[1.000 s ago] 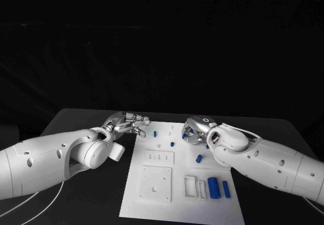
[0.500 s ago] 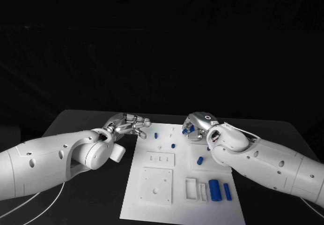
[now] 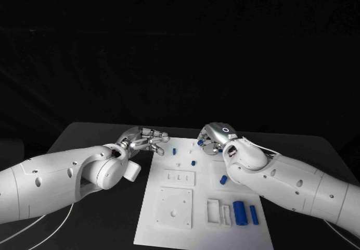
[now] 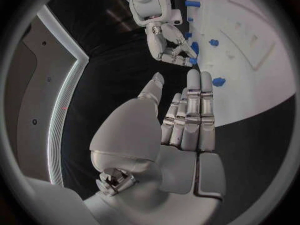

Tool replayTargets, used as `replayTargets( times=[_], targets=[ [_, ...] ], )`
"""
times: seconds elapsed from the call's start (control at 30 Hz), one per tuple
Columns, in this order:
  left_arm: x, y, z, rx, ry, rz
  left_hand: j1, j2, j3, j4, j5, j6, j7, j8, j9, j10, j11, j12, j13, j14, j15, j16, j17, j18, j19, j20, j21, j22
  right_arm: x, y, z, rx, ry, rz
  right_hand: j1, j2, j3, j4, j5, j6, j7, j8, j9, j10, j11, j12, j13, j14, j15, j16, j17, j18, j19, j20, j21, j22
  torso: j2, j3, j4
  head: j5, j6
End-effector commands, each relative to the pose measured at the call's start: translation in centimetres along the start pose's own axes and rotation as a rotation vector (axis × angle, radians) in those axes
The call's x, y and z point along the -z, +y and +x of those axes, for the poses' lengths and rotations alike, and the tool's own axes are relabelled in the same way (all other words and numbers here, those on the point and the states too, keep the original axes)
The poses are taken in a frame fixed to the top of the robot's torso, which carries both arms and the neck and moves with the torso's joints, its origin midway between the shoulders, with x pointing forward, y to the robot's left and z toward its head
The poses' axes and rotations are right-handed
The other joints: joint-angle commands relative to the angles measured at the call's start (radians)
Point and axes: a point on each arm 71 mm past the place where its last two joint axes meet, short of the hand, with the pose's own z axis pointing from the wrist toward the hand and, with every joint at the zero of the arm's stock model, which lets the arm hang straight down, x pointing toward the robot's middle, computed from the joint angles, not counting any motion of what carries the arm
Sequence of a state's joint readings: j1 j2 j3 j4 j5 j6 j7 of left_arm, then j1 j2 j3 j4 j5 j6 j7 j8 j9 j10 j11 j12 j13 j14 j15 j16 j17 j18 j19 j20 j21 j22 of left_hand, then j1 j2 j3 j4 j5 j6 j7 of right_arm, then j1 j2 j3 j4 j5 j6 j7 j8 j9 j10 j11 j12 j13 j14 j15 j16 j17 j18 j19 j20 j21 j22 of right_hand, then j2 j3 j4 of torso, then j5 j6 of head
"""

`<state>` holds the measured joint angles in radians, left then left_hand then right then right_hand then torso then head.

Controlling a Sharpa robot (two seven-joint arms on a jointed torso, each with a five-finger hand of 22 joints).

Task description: Assemble the parts on the task board

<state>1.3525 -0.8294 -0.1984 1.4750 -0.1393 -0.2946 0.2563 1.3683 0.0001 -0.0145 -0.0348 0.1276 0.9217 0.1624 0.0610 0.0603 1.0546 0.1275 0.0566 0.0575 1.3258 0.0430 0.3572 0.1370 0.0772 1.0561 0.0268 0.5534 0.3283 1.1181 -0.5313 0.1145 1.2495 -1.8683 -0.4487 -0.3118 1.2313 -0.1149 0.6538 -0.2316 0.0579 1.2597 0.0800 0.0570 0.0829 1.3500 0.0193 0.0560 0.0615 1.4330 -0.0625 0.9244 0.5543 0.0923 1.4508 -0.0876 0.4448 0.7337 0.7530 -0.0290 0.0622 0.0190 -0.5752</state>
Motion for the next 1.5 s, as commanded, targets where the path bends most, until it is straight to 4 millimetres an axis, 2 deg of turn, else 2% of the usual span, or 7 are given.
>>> replayTargets(
  times=[0.03, 0.47, 0.6, 1.03, 1.13, 1.27, 1.5],
  targets=[
    [-0.1, -0.3, 0.3, -0.002, 0.017, 0.012, -0.002, -0.003, 0.003, -0.004, -0.006, -0.005, -0.001, 0.001, 0.000, -0.007, 0.001, 0.004, 0.001, -0.004, 0.000, 0.006, 0.000, 0.012, -0.009, -0.001, 0.007, -0.001, -0.1, 0.4, -0.2, 0.049, -0.056, -0.010, 0.007, -0.009, 0.011, 0.000, -0.003, 0.007, -0.001, 0.007, -0.002, 0.007, 0.003, 0.003, 0.001, 0.002, -0.004, -0.003, 0.002, 0.009, 0.001, -0.003, -0.006, 0.004, 0.004, -0.0004, 0.0042, -0.003, 0.002],
    [0.0, -0.5, 0.5, -0.002, 0.023, 0.016, -0.002, -0.003, 0.003, -0.005, -0.006, -0.005, -0.001, 0.001, 0.000, -0.006, 0.001, 0.004, 0.001, -0.003, 0.000, 0.006, 0.000, 0.012, -0.008, -0.001, 0.008, -0.001, -0.4, 1.6, 0.2, 0.067, -0.060, -0.022, 0.010, -0.020, 0.021, 0.004, -0.001, 0.006, -0.001, 0.007, -0.004, 0.006, 0.004, 0.003, 0.001, 0.002, -0.004, -0.004, 0.002, 0.010, 0.001, -0.002, -0.013, 0.022, 0.013, -0.0026, 0.0104, -0.003, 0.006],
    [0.0, -0.6, 0.6, -0.003, 0.024, 0.018, -0.002, -0.004, 0.002, -0.005, -0.006, -0.004, -0.001, 0.001, 0.000, -0.006, 0.001, 0.004, 0.001, -0.004, 0.000, 0.006, 0.000, 0.012, -0.009, -0.001, 0.009, -0.001, -0.4, 1.6, 0.3, 0.071, -0.063, -0.015, 0.010, -0.020, 0.021, 0.004, -0.001, 0.006, -0.001, 0.007, -0.004, 0.006, 0.004, 0.003, 0.001, 0.002, -0.003, -0.004, 0.002, 0.010, 0.001, -0.002, -0.014, 0.023, 0.014, -0.0034, 0.0095, 0.000, 0.009],
    [-0.2, -0.7, 0.7, -0.007, 0.027, 0.021, -0.002, -0.004, 0.002, -0.005, -0.006, -0.004, -0.001, 0.001, 0.000, -0.006, 0.001, 0.004, 0.001, -0.004, 0.000, 0.006, 0.000, 0.012, -0.009, -0.001, 0.009, -0.001, -0.5, 1.7, 0.5, 0.076, -0.049, -0.014, 0.010, -0.024, 0.020, 0.006, -0.002, 0.005, -0.001, 0.007, -0.004, 0.005, 0.004, 0.003, 0.001, 0.002, -0.002, -0.005, 0.001, 0.010, 0.001, -0.001, -0.018, 0.029, 0.014, -0.0051, 0.0091, -0.003, 0.005],
    [-0.2, -0.7, 0.7, -0.008, 0.027, 0.021, -0.003, -0.004, 0.002, -0.004, -0.006, -0.004, -0.001, 0.001, 0.000, -0.007, 0.001, 0.004, 0.001, -0.005, 0.000, 0.006, 0.000, 0.012, -0.010, -0.001, 0.010, -0.002, -0.6, 1.9, 0.5, 0.073, -0.044, -0.018, 0.010, -0.024, 0.020, 0.006, -0.002, 0.005, -0.001, 0.007, -0.004, 0.005, 0.004, 0.003, 0.001, 0.002, -0.002, -0.005, 0.001, 0.010, 0.001, -0.001, -0.018, 0.029, 0.014, -0.0039, 0.0099, -0.002, 0.004],
    [-0.2, -0.7, 0.7, -0.008, 0.028, 0.022, -0.003, -0.004, 0.002, -0.004, -0.006, -0.004, -0.001, 0.001, 0.000, -0.007, 0.001, 0.004, 0.001, -0.005, 0.000, 0.006, 0.000, 0.012, -0.010, -0.001, 0.010, -0.002, -0.6, 2.0, 0.6, 0.070, -0.038, -0.025, 0.010, -0.025, 0.018, 0.007, -0.002, 0.005, -0.001, 0.007, -0.004, 0.005, 0.004, 0.003, 0.001, 0.002, -0.002, -0.005, 0.001, 0.010, 0.002, -0.001, -0.020, 0.031, 0.015, -0.0051, 0.0097, -0.001, 0.004],
    [-0.4, -0.7, 0.6, -0.009, 0.026, 0.020, -0.003, -0.004, 0.002, -0.004, -0.006, -0.004, -0.001, 0.001, 0.000, -0.007, 0.001, 0.004, 0.001, -0.005, 0.000, 0.006, 0.000, 0.012, -0.010, -0.001, 0.010, -0.002, -0.7, 2.1, 0.7, 0.067, -0.024, -0.026, 0.012, -0.024, 0.016, 0.007, -0.002, 0.003, -0.001, 0.007, -0.005, 0.003, 0.004, 0.003, 0.001, 0.002, -0.002, -0.007, 0.000, 0.010, 0.003, -0.001, -0.024, 0.033, 0.014, -0.0048, 0.0081, -0.001, 0.001]
  ],
)
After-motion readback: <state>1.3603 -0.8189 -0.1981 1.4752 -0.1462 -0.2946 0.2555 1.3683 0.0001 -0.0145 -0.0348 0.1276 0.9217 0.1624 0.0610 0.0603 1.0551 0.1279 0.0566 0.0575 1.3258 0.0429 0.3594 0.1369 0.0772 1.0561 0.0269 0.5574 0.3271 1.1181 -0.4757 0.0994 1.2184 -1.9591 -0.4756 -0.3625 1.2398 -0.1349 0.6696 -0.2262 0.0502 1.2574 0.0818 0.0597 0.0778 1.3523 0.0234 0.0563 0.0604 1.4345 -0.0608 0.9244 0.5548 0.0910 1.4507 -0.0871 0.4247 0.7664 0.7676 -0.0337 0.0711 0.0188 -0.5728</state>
